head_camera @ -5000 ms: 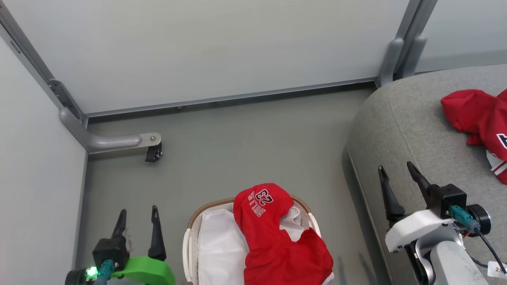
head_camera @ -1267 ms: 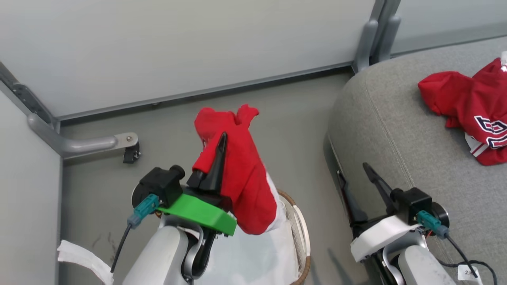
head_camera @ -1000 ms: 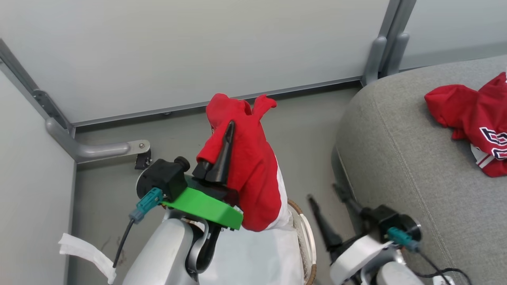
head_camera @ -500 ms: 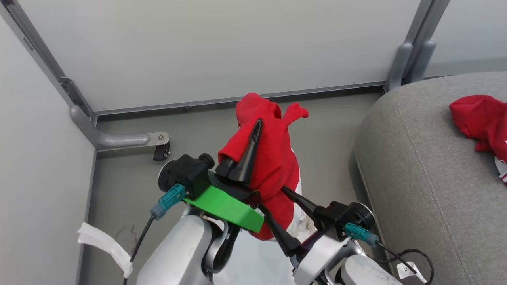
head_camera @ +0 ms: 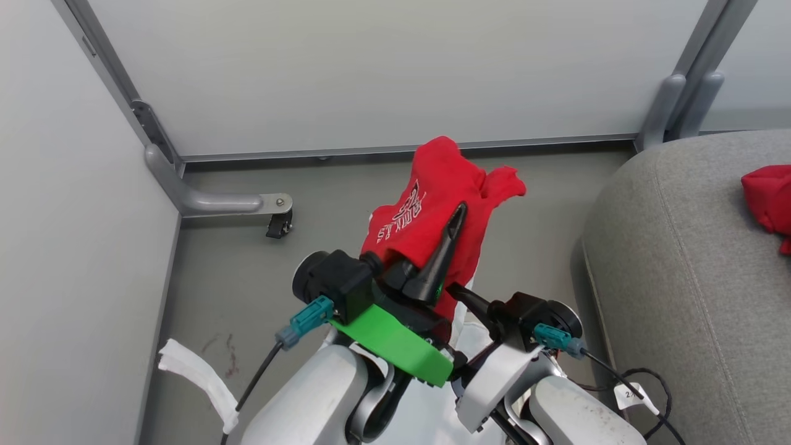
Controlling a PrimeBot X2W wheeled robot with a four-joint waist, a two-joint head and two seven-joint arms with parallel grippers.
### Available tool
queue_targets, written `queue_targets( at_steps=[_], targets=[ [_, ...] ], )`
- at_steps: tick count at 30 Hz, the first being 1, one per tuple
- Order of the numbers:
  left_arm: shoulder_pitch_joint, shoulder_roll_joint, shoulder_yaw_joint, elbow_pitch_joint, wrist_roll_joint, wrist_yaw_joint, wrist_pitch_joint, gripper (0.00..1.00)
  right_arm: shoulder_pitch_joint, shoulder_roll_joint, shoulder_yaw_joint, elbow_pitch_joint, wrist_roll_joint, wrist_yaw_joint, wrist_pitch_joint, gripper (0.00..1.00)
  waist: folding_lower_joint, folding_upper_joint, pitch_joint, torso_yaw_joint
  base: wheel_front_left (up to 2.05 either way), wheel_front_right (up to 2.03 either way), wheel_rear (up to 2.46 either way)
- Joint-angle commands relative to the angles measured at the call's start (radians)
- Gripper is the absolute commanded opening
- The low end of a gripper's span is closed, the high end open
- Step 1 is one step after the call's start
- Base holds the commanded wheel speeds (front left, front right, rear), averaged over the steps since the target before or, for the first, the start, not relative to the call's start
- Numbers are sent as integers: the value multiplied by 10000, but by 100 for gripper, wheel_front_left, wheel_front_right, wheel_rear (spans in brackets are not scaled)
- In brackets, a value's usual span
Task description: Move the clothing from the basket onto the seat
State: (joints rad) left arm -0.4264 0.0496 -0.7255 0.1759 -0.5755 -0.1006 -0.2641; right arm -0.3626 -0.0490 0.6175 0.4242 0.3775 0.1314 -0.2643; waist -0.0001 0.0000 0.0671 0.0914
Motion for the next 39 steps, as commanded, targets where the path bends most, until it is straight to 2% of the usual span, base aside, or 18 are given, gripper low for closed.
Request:
queue_targets(
  at_steps=[1, 9, 10, 11, 12, 13, 27, 28, 30, 36, 39],
  targets=[
    [-207, 18, -119, -56, -116, 47, -5, 0, -118, -43, 0, 96, 59, -14, 0, 100, 1, 0, -5, 115, 0, 0, 0],
    [-324, 18, -730, -265, -388, 161, -5, 0, -370, -39, -13, 540, 274, -14, 0, 100, 1, 0, -81, 392, 0, 0, 0],
    [-329, 18, -763, -274, -415, 173, -5, 0, -394, -39, -18, 543, 292, -14, 0, 94, 1, 0, -83, 416, 0, 0, 0],
    [-328, 20, -805, -279, -448, 177, -5, 0, -414, -39, -32, 515, 306, -14, 0, 73, 1, 0, -81, 441, 0, 0, 0],
    [-325, 18, -828, -279, -466, 181, -5, 0, -412, -40, -40, 511, 307, -14, 0, 8, 1, 0, -78, 458, 0, 0, 0],
    [-317, 18, -846, -261, -475, 186, -5, 0, -405, -42, -55, 486, 364, -14, 0, 0, 1, 0, -69, 475, 0, 0, 0],
    [-79, 18, -563, 46, -403, 235, -5, 0, -132, -40, -227, 371, 371, -14, 0, 0, 1, 0, -63, 194, 0, 0, 0],
    [-48, 21, -550, 126, -364, 261, -5, 29, -92, -38, -278, 293, 347, -14, 0, 0, 1, 0, -68, 131, 0, 0, 0],
    [34, 21, -515, 319, -359, 284, -5, 100, 43, -46, -461, 94, 309, -14, -2, 0, 1, 0, -82, -30, 0, 0, 0],
    [197, 19, -252, 1008, -88, 260, -2, 100, 462, -41, -1081, -590, 162, -14, -2, 0, 1, 0, -76, -911, 0, 0, 0],
    [348, 21, 41, 1206, 27, 236, -1, 100, 680, -34, -1324, -935, 43, -13, 0, 0, 1, 0, -40, -1576, 0, 0, 0]
  ],
)
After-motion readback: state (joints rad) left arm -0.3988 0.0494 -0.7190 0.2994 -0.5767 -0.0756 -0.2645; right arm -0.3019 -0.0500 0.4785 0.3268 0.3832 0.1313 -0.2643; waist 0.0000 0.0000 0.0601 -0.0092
